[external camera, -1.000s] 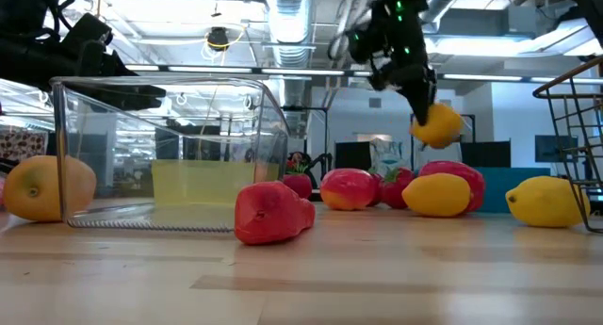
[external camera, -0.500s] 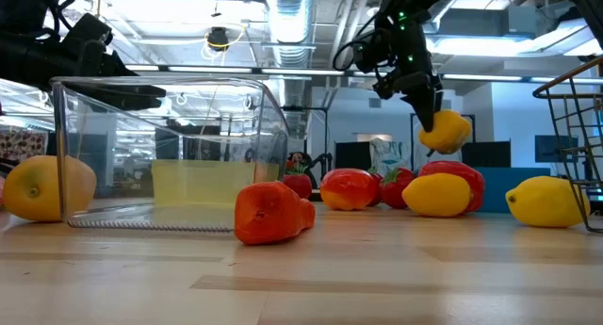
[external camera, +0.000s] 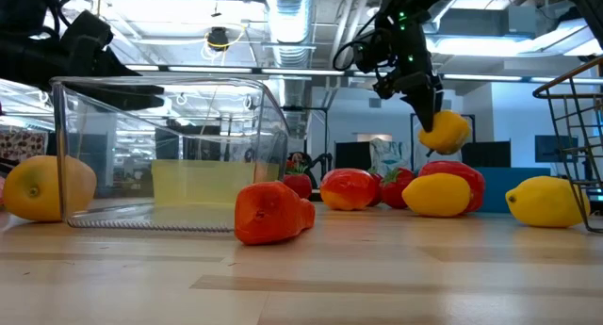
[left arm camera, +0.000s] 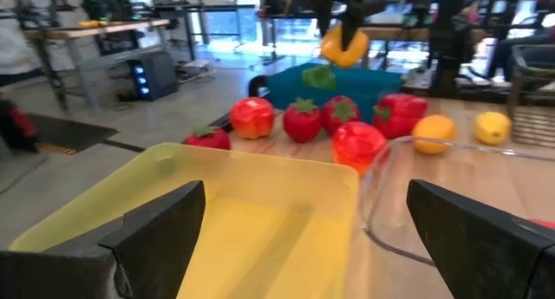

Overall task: Sort produce into baskets
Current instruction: Put the right yellow bell pepper into the blue bin, then put the bottom left lemon into the yellow bin

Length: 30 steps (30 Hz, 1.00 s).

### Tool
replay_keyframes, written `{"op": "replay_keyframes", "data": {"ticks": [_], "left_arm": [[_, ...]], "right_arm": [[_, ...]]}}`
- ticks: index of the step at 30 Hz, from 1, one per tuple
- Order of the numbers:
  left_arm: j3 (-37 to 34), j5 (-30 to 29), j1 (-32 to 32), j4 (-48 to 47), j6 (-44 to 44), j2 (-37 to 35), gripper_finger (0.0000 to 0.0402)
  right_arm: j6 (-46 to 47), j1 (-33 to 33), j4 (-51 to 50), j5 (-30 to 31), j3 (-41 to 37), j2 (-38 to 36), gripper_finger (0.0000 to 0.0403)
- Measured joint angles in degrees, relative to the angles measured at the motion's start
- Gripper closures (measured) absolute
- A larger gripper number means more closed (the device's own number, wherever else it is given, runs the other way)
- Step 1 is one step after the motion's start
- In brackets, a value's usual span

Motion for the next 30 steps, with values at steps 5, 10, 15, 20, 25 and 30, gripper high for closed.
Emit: {"op": "replay_keyframes", "data": {"ticks": [5, 10, 15, 20, 25, 30], "left_arm": [[-0.10, 2.32, -0.02, 1.39, -2.84, 0.00, 0.0013], [2.47, 7.65, 0.01, -1.48, -4.19, 0.39, 0.0013], [9.76, 11.72, 0.01, -13.17, -5.46, 3.74, 0.0013], [15.01, 20.12, -0.28, -18.99, -7.40, 9.77, 0.0015], [16.61, 26.43, -2.01, -20.88, -11.14, 16.81, 0.0031], [16.62, 29.34, -4.99, -20.84, -15.36, 24.30, 0.0051]], "right_arm": [[0.02, 0.00, 0.02, 0.07, 0.00, 0.00, 0.0036], [0.02, 0.00, 0.02, 0.09, -0.02, 0.00, 0.0020], [0.02, 0.00, 0.02, 0.10, -0.02, 0.00, 0.0019], [0.14, 0.00, -0.01, 0.09, -0.02, 0.00, 0.0019], [0.15, 0.00, -0.01, 0.09, -0.02, 0.02, 0.0019], [0.13, 0.00, -0.02, 0.09, -0.02, 0.02, 0.0019]]}}
